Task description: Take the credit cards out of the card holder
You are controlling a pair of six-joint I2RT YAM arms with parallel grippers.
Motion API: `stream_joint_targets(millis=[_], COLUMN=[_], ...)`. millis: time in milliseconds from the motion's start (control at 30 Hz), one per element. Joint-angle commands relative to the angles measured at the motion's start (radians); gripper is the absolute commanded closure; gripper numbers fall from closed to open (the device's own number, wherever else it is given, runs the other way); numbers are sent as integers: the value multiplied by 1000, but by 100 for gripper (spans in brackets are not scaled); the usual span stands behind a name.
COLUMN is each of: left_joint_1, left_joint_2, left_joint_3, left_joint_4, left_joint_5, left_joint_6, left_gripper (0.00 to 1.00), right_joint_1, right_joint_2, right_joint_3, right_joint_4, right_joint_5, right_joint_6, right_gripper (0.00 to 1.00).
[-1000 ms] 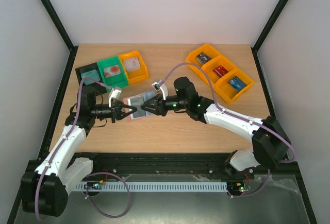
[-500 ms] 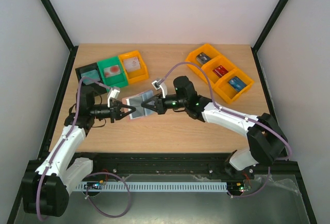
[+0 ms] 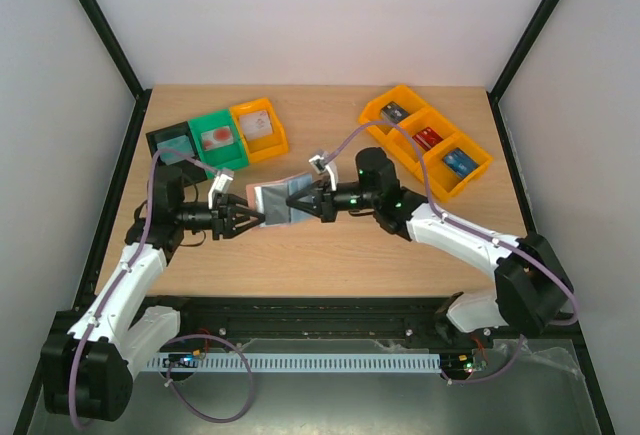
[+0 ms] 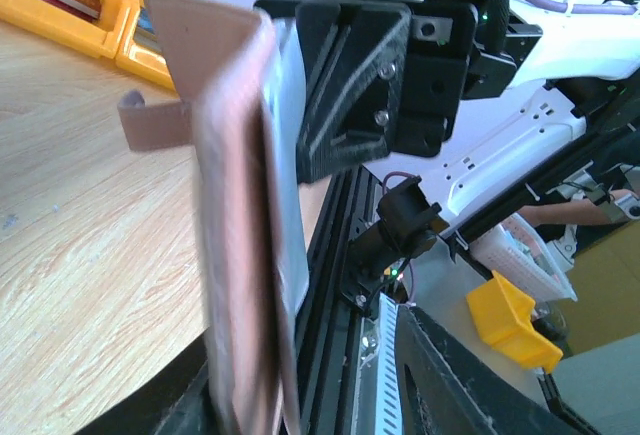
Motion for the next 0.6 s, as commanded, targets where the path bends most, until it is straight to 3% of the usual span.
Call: stream_joint_targets(millis=[0,400,567], left_joint_1=[9,15,18], left_joint_2=[-9,5,0], left_joint_3=[31,17,18], left_joint_4=[20,51,57], left_joint_5=[51,21,48], left_joint_6=[19,-16,-22], left_gripper=[58,69,69], right_joint_1=[-23,-24,-24], right_joint_2=[-57,-67,-79], right_joint_3=[-15,-16,-9], right_joint_4=[56,60,9], right_joint_5=[-51,-114,-119], right_joint_6=[-22,-22,-70], right_gripper=[98,98,98])
